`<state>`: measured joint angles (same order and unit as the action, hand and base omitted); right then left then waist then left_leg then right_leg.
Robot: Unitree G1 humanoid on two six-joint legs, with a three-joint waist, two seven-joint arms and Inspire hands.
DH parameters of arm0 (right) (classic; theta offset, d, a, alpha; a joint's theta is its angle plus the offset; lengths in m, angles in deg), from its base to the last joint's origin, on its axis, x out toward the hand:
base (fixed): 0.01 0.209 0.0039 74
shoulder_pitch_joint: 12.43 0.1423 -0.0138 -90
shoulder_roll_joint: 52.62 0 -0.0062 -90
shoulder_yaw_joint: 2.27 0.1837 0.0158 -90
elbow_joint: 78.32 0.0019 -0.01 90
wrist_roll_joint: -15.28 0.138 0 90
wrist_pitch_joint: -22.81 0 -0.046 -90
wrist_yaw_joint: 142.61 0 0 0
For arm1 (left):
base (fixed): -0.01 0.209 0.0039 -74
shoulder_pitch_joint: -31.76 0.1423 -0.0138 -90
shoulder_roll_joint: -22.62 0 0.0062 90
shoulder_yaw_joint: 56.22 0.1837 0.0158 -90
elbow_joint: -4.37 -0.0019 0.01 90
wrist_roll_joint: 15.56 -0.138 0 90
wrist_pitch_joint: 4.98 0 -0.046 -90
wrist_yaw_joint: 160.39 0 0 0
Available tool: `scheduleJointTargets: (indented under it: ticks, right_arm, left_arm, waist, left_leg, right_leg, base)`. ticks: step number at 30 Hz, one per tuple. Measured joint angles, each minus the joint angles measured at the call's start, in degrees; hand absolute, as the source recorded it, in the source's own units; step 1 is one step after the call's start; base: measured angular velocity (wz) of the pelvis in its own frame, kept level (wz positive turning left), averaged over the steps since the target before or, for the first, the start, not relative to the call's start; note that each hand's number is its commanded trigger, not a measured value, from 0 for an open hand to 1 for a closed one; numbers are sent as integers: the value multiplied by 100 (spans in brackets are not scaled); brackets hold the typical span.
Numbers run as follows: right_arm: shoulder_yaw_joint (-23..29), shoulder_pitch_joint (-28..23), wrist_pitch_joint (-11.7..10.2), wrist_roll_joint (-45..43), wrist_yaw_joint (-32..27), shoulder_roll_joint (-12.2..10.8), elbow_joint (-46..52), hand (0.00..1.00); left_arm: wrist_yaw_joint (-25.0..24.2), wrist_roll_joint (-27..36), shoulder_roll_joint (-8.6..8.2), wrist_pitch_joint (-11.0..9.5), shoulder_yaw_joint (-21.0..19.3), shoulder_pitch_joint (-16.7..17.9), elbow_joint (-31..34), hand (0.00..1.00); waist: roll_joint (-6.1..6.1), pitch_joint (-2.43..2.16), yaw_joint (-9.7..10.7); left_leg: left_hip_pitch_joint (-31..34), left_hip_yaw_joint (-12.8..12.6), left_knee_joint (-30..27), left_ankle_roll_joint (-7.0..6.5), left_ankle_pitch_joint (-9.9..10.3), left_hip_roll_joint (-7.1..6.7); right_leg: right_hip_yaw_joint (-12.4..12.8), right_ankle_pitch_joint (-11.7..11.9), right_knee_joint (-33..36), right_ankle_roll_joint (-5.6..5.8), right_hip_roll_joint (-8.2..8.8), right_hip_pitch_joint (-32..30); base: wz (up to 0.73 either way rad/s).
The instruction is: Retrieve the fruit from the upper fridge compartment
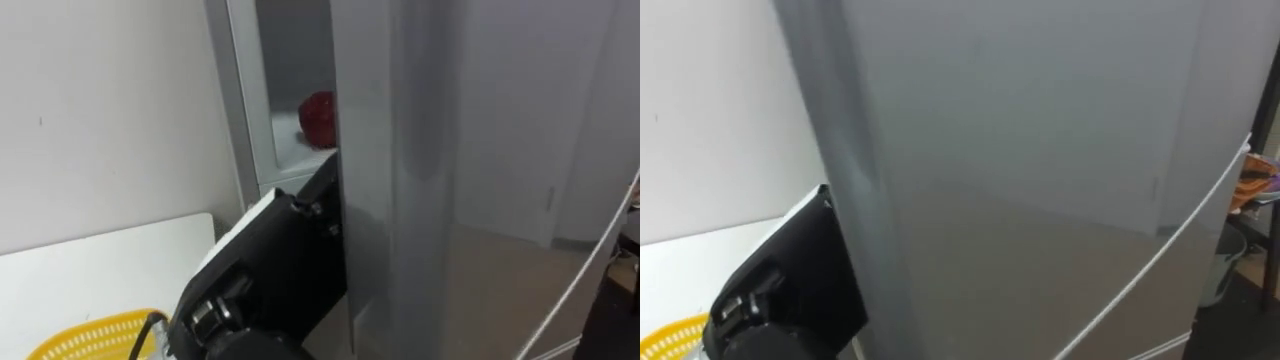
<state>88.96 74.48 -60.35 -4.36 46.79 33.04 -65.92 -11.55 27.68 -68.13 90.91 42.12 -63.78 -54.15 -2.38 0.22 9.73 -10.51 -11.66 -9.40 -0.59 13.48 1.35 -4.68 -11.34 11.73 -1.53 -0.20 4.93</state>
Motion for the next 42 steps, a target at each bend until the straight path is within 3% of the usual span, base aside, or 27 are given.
scheduleJointTargets:
  ticks: [10, 18, 24, 35, 42]
  right_arm:
    - [0, 41, 0, 139, 9, -1, -34, 0]
    - [2, 36, 3, 368, -6, 4, -35, 0]
    - [1, 42, 1, 487, -5, 24, -30, 0]
    - [16, 64, -31, 592, 2, 103, -52, 0]
    - [14, 68, -138, 698, 15, 106, -114, 0]
  left_arm:
    - [4, 0, -3, 1, 267, -276, -8, 0]
    - [-145, 1, -22, 1, 414, -488, -7, 0]
    - [-314, 11, -12, 1, 471, -496, -7, 0]
    - [-348, 406, 96, 3, 541, -497, -5, 0]
    - [-328, 606, 97, 3, 545, -501, -11, 0]
  waist:
    - [3, 11, 240]
    - [-9, 15, 279]
    - [-13, 12, 283]
    - [-50, 10, 465]
    - [-62, 16, 580]
  left_leg:
    - [-20, -88, 2, 0, 0, 1]
    - [-21, -252, 2, 0, 0, 29]
    - [-8, -348, 2, -1, 0, 59]
    - [-8, -408, 2, 0, 1, 88]
    - [-52, -621, 1, 0, 1, 93]
  right_leg:
    - [147, 70, -4, 21, -34, -11]
    - [430, 109, 10, 5, -115, -120]
    - [582, 146, 20, -16, -168, -181]
    - [625, 171, -15, -39, -196, -206]
    - [703, 171, -7, -38, -203, -213]
  base:
    - [-6]
    - [-16]
    - [-14]
    - [-4]
    - [-5]
